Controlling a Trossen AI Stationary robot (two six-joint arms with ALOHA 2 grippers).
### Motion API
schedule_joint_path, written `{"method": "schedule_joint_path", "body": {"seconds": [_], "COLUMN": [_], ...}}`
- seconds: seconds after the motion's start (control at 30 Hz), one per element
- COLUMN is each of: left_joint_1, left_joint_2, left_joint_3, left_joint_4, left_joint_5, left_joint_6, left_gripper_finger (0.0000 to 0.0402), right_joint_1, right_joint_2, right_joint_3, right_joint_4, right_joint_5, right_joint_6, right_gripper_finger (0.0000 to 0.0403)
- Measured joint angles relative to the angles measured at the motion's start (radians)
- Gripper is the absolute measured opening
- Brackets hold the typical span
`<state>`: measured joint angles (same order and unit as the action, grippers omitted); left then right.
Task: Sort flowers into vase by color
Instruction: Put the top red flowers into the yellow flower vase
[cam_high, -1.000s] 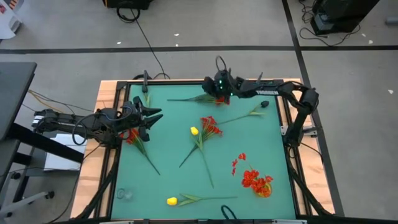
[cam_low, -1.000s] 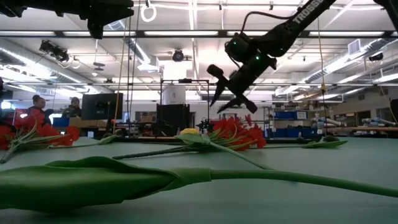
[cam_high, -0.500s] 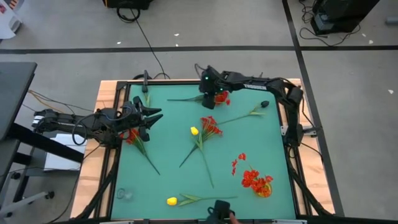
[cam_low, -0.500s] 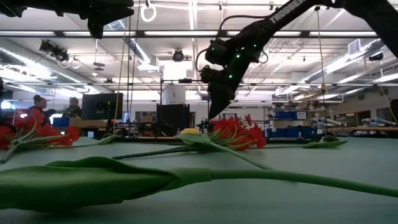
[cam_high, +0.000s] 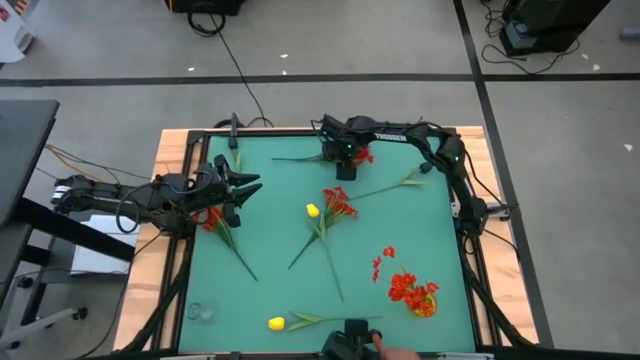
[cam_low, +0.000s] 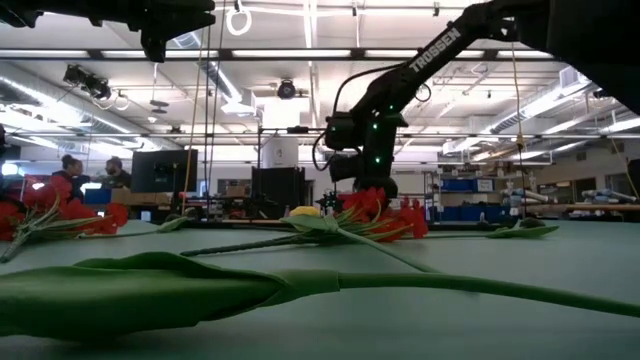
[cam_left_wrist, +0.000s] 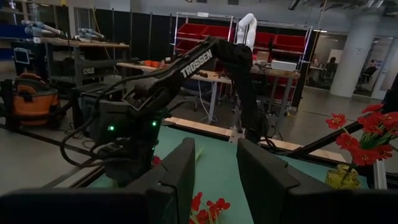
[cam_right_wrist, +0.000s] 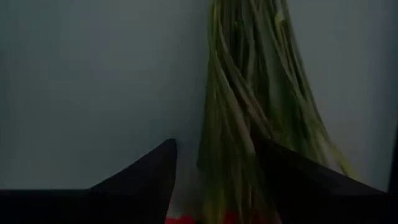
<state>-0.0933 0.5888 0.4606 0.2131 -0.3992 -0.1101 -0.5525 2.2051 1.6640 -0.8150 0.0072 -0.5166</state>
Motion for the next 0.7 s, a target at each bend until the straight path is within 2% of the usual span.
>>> {"method": "schedule_joint_path", "body": {"seconds": [0.13, 0.2, 0.37, 0.4, 0.57, 0.7], "left_joint_1": [0.0, 0.0, 0.0, 0.0, 0.0, 0.0], "left_joint_2": [0.0, 0.0, 0.0, 0.0, 0.0, 0.0], "left_joint_3": [0.0, 0.0, 0.0, 0.0, 0.0, 0.0], "left_joint_4": [0.0, -0.001, 0.0, -0.001, 0.0, -0.001], "left_joint_5": [0.0, 0.0, 0.0, 0.0, 0.0, 0.0], "left_joint_6": [0.0, 0.0, 0.0, 0.0, 0.0, 0.0], "left_gripper_finger": [0.0126, 0.0126, 0.0126, 0.0126, 0.0126, 0.0126], "right_joint_1": [-0.003, -0.002, 0.001, 0.001, -0.005, -0.018], "right_joint_2": [0.011, 0.01, -0.019, -0.034, -0.111, -0.204], "right_joint_3": [0.004, 0.003, -0.002, -0.002, -0.002, -0.002], "right_joint_4": [-0.002, -0.01, -0.049, -0.053, -0.084, -0.11], "right_joint_5": [0.02, 0.02, 0.043, 0.05, 0.059, -0.059], "right_joint_6": [-0.015, -0.018, -0.004, 0.003, 0.125, 0.303], "right_gripper_finger": [0.0195, 0.0156, 0.0029, 0.0018, 0.003, 0.0013]}}
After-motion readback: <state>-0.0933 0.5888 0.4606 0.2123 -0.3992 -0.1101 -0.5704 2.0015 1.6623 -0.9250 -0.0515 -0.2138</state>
